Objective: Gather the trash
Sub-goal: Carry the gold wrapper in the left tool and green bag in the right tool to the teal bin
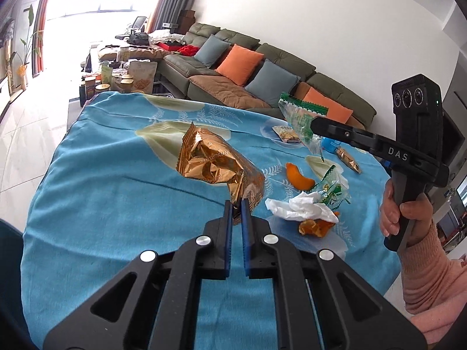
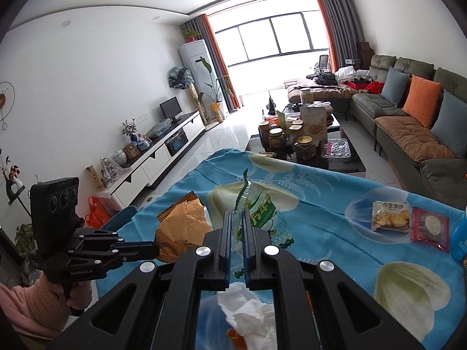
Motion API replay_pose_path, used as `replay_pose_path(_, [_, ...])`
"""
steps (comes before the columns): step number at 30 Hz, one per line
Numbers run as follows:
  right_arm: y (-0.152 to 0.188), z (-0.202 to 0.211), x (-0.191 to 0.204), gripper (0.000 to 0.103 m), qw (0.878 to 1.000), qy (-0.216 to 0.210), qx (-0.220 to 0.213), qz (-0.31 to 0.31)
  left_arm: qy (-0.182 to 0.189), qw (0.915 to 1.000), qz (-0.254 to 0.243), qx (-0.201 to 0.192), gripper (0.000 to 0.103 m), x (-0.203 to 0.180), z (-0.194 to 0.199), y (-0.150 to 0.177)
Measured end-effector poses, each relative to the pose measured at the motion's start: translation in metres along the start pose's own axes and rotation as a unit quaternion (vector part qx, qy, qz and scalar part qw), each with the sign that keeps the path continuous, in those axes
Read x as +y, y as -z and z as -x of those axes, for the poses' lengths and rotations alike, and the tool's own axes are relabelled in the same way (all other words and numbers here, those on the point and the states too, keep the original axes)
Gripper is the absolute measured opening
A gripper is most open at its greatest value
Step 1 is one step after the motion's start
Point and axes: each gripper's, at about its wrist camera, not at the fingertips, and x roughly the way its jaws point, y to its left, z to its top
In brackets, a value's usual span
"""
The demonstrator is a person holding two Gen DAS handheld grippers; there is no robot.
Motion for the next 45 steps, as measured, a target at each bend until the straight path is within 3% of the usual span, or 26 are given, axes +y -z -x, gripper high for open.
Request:
replay_pose_path(20, [0.035,-0.037,0.1,0.006,0.997,-0.078,0.022,0.019,-0.043,0.9964,0.051,-0.052,0.006,0.048,0.113,0.067])
replay_pose_path(45, [0.034,-0.097,0.173,0.006,0.983,-0.162,0.064,0.053,-0.134,0.9796,0.124,-0.084,0.006,0.111,0.183,0.098])
